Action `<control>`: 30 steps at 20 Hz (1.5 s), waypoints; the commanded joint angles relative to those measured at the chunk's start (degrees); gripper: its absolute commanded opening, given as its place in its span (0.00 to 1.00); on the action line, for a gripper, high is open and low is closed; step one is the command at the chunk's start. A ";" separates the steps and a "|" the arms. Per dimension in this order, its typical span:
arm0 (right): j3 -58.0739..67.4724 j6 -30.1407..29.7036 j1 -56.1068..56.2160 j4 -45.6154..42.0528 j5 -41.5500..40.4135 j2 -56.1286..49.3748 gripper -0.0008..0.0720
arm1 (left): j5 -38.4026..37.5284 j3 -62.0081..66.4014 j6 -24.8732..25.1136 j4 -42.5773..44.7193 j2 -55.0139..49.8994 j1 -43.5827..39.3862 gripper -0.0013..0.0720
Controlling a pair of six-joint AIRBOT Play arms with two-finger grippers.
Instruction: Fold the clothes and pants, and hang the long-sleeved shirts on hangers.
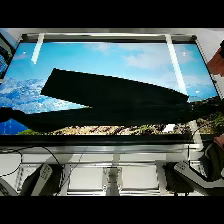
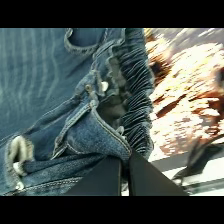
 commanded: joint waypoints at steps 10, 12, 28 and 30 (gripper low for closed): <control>-2.47 4.92 0.02 -17.22 4.92 -5.40 0.05 | -1.84 -3.50 -1.33 -0.92 4.79 -5.38 0.04; -1.55 4.83 0.00 -11.04 4.50 -6.93 0.05 | 6.47 -1.97 -8.04 -1.09 1.70 -8.26 0.04; 5.62 17.46 5.18 14.69 -17.66 -22.18 0.05 | 22.32 43.50 -28.30 -3.72 -47.58 -29.35 0.04; 5.62 18.60 7.28 14.69 -21.18 -23.45 0.05 | 22.29 43.52 -30.03 -3.69 -49.00 -29.33 0.04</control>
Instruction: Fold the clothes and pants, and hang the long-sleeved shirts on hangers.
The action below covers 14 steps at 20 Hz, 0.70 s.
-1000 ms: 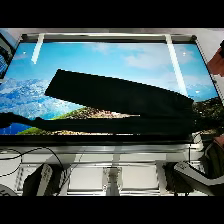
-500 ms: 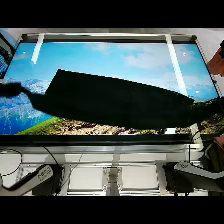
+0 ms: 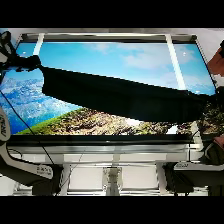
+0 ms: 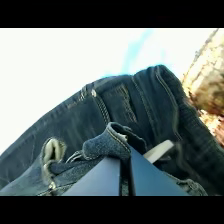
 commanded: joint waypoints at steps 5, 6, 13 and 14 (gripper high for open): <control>0.09 5.03 4.98 0.85 -13.68 -3.56 0.05 | 6.99 1.97 -6.86 1.84 -4.79 -0.81 0.04; 0.09 6.19 5.07 0.81 -14.93 -3.85 0.05 | 8.41 1.99 -8.31 1.84 -5.22 -0.79 0.04; 0.09 8.52 5.88 1.11 -20.20 -6.86 0.06 | 12.55 1.99 -10.29 1.16 -11.96 -2.16 0.15; 0.09 8.52 6.60 1.22 -21.42 -7.23 0.09 | 14.08 1.99 -10.27 1.18 -12.76 -2.73 0.15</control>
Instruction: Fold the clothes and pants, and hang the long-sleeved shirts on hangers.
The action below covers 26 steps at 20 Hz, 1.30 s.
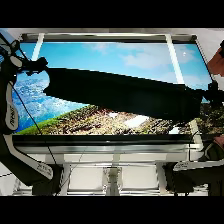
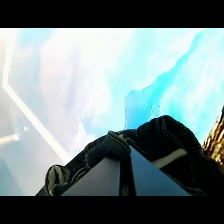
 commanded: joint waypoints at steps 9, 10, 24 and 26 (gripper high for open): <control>4.48 0.63 6.43 -0.70 -9.16 -2.03 0.73 | 0.79 0.04 -0.35 0.55 -3.82 -0.98 0.53; 6.34 0.61 6.38 -2.03 -6.64 -1.92 0.73 | -2.71 0.04 -0.37 1.33 -3.82 -0.09 0.55; 14.19 -9.64 7.21 -6.58 30.36 -1.86 0.72 | -24.76 0.04 4.42 -5.27 -8.17 6.01 0.72; 14.19 -9.64 8.04 -6.47 30.58 -1.86 0.72 | -26.64 0.04 4.46 -6.36 -9.88 5.79 0.72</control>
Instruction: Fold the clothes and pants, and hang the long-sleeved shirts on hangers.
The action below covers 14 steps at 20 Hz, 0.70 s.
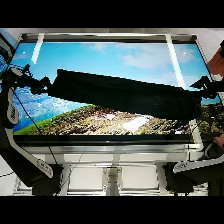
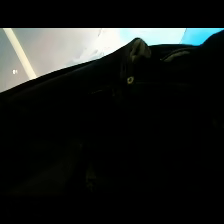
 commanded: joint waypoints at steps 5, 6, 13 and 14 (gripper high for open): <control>0.13 -0.46 3.80 0.31 3.30 0.02 0.68 | -8.31 0.00 2.43 -1.88 -2.84 -0.22 0.13; 0.13 -0.46 4.31 0.31 3.34 0.02 0.68 | -11.43 0.00 4.33 -1.53 -2.75 0.22 0.05; 0.13 -0.42 8.13 0.61 10.91 0.02 0.67 | -26.03 -0.11 5.03 23.10 5.86 6.10 0.04; 0.13 -0.42 8.90 0.61 12.09 0.02 0.67 | -25.53 -0.11 5.46 25.33 8.22 7.02 0.04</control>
